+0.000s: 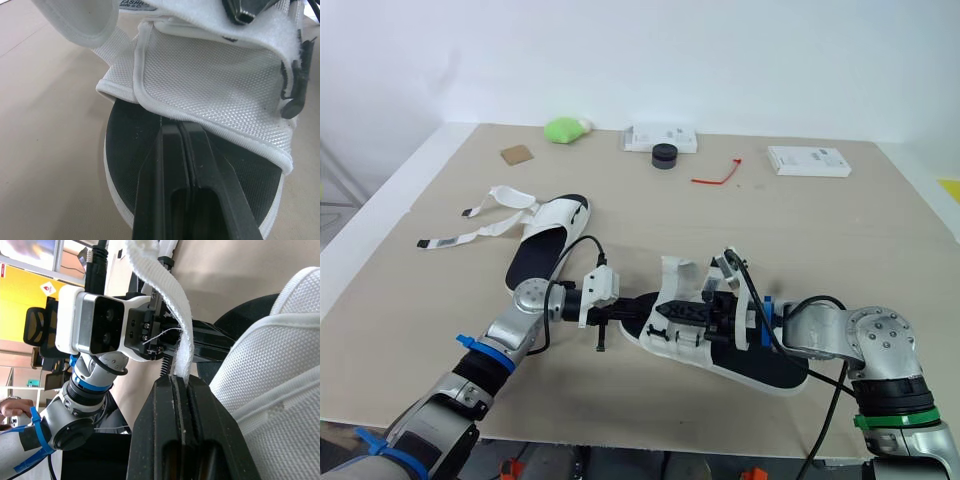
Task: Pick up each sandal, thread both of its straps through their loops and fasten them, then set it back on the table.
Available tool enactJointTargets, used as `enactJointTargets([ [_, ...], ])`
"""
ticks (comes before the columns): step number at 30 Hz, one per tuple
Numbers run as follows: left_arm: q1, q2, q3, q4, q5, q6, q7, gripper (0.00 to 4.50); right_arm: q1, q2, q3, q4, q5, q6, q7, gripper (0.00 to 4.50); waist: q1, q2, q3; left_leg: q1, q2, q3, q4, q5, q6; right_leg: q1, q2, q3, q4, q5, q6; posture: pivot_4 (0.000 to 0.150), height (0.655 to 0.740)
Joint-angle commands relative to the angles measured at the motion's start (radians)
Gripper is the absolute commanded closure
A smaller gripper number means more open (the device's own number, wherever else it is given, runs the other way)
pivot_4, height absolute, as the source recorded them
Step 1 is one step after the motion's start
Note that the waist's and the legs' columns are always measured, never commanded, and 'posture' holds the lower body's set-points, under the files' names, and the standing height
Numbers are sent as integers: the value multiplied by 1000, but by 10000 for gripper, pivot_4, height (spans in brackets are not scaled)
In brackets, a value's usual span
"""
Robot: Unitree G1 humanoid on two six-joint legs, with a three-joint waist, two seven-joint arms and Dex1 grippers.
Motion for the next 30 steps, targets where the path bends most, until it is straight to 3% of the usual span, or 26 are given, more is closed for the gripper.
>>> enactJointTargets([
  [1, 64, 32, -52, 119, 94, 72, 28, 45000, 15, -40, 65, 6, 0, 31, -62, 44277, 0, 0, 0, 0, 0, 0, 0, 0, 0, 0, 0, 0, 0, 0, 0, 1500, 7400],
  [7, 62, 34, -53, 120, 95, 72, 26, 45000, -58, -53, 111, 52, 0, 39, -134, 44277, 0, -1, -1, 0, 0, -1, 0, 0, 0, 0, 0, 0, 0, 0, 0, 1500, 7400],
  [14, 61, 35, -55, 120, 97, 72, 26, 45000, -173, -57, 139, 134, 0, 97, -102, 44277, 0, -1, 0, 0, 0, -1, 0, 0, 0, 0, 0, 0, 0, 0, 0, 1500, 7400],
  [23, 66, 35, -53, 120, 97, 71, 32, 45000, -241, -137, 214, 66, 0, 134, 39, 44277, 0, 1, 0, -1, -3, -2, 0, -1, 0, 0, -1, 0, 0, 0, 1, 1500, 7400],
  [30, 68, 33, -52, 117, 97, 71, 34, 45000, -276, -117, 231, 39, 0, 54, -60, 44277, 0, 0, 1, -1, -3, -3, 0, -1, 0, 0, -1, -1, 0, 0, 1, 1500, 7400],
])
